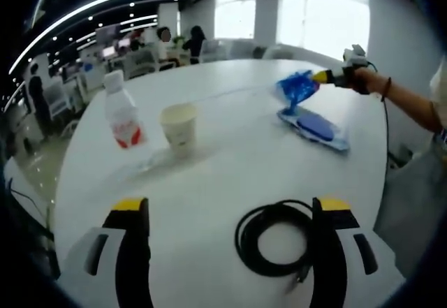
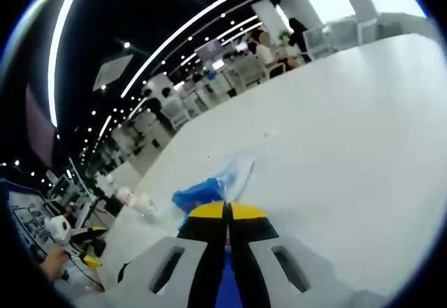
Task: Arrange the tabletop items into an orderly group along one side of the table until the central work area is clear of visible clutter.
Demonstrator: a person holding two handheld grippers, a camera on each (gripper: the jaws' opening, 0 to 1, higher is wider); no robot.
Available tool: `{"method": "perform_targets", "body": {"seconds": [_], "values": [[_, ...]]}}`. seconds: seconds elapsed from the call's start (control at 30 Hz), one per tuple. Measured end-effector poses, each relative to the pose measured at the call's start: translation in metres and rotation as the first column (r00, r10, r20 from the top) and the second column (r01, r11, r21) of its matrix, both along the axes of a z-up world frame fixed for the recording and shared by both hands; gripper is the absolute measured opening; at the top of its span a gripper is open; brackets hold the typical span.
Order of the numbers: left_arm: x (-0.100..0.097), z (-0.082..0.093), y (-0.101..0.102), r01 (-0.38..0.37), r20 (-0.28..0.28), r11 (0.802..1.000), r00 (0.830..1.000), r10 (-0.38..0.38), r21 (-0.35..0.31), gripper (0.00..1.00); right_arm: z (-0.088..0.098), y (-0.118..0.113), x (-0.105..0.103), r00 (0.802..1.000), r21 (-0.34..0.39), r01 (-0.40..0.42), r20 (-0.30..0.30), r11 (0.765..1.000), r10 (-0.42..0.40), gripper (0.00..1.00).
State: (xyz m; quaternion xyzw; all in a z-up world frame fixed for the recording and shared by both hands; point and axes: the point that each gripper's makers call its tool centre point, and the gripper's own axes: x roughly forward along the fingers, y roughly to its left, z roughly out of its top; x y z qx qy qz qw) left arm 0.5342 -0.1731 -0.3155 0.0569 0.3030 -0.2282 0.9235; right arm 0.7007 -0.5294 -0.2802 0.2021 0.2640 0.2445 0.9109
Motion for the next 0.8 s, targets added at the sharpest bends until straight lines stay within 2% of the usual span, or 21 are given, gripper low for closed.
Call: {"method": "perform_targets", "body": {"seconds": [0.27, 0.53, 0.8], "values": [[0.0, 0.0, 0.001, -0.004, -0.001, 1.0, 1.0, 0.004, 0.003, 0.93, 0.005, -0.024, 0.005, 1.0, -0.007, 0.023, 0.004, 1.0, -0.023, 0.01], [0.0, -0.001, 0.001, -0.004, -0.004, 1.0, 1.0, 0.004, 0.008, 0.93, 0.001, -0.051, 0.009, 0.999, -0.067, 0.05, -0.006, 0.996, -0.051, 0.01], [0.0, -0.001, 0.002, -0.008, -0.004, 1.0, 1.0, 0.008, 0.009, 0.93, -0.003, -0.065, 0.014, 0.998, -0.101, 0.056, -0.015, 0.993, -0.058, 0.01]]}}
